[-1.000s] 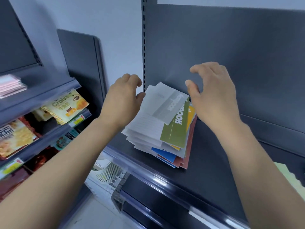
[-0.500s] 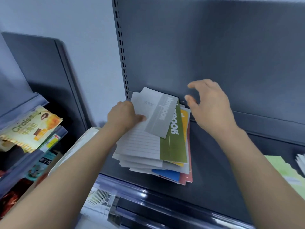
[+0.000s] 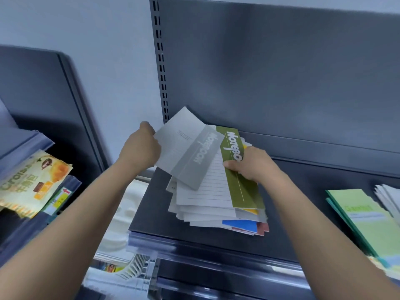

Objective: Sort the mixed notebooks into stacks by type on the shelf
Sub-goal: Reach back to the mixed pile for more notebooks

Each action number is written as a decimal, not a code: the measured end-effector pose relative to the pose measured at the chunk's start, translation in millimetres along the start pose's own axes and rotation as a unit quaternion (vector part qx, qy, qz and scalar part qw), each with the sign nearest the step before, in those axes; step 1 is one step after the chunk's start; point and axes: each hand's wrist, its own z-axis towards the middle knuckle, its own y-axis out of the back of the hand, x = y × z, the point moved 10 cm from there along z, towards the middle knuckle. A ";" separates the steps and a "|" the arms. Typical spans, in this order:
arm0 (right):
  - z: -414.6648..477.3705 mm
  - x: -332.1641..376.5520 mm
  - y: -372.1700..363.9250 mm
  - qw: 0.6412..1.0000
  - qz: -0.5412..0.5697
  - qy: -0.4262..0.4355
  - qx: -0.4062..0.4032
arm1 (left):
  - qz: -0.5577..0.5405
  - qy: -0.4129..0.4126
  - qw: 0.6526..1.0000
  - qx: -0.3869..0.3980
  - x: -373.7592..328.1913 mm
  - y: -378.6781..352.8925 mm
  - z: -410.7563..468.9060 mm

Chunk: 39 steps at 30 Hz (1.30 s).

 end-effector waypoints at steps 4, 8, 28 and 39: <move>-0.2 -1.2 6.8 0.998 0.009 -0.047 -0.051 | -0.031 -0.009 0.999 -0.020 12.9 18.2 -4.6; -13.4 -3.7 26.8 0.985 0.084 -0.052 -0.145 | -0.114 -0.025 0.993 -0.023 4.7 31.7 -13.5; -204.2 -234.3 160.8 0.861 0.108 -0.176 -0.464 | -0.240 -0.217 0.941 0.103 -224.3 -94.9 -123.4; -237.3 -435.2 228.7 0.865 0.104 -0.185 -0.455 | -0.244 -0.230 0.935 0.117 -393.6 -209.0 -233.9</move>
